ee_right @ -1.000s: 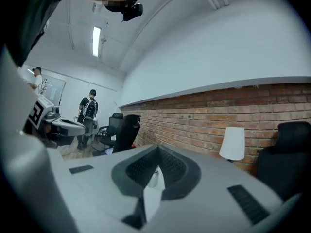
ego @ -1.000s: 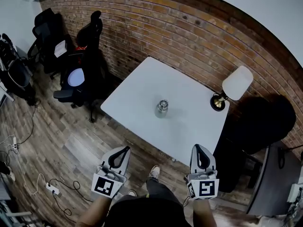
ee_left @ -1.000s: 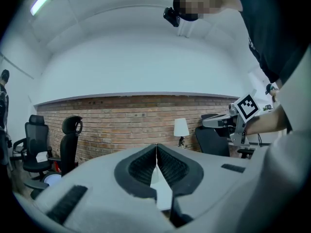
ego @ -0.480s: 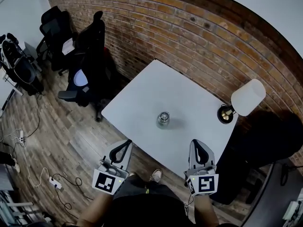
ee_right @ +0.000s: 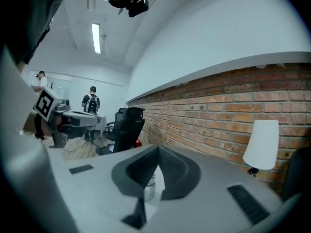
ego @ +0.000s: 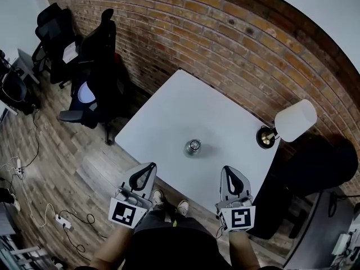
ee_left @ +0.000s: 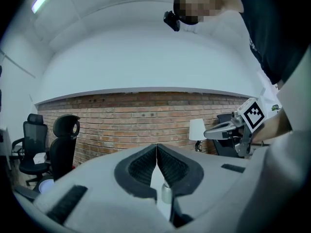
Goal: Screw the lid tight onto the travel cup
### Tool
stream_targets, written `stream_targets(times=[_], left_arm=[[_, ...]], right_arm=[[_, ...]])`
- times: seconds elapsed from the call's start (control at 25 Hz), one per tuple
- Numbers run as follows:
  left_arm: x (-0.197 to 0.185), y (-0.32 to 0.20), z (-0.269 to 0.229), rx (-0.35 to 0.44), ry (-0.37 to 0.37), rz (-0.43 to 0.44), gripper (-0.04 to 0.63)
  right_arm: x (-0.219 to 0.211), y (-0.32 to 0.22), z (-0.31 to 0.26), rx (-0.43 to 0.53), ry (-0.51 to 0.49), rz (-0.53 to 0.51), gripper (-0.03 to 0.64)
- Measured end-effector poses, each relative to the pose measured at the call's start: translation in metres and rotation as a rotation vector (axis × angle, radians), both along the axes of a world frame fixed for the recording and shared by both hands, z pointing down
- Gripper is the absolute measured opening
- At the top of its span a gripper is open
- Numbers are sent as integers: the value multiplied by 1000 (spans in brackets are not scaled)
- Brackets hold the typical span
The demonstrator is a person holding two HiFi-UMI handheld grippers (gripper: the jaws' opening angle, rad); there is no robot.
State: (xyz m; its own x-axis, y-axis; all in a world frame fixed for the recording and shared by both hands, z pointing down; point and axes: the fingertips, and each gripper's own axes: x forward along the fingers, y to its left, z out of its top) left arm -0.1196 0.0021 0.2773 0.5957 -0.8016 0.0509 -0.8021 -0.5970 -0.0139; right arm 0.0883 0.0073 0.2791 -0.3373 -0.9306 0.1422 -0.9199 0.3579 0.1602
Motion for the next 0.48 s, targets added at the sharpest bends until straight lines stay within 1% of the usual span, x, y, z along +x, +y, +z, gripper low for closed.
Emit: stream_targets(times=[0.16,0.48], left_arm=[[1,-9,2,-2,2,21,26],[17,-21,28,-54,-14,69,26]], right_arm=[[0,-2,8,-12,17,10,13],[1,-9,49,-73,46,-7,14]])
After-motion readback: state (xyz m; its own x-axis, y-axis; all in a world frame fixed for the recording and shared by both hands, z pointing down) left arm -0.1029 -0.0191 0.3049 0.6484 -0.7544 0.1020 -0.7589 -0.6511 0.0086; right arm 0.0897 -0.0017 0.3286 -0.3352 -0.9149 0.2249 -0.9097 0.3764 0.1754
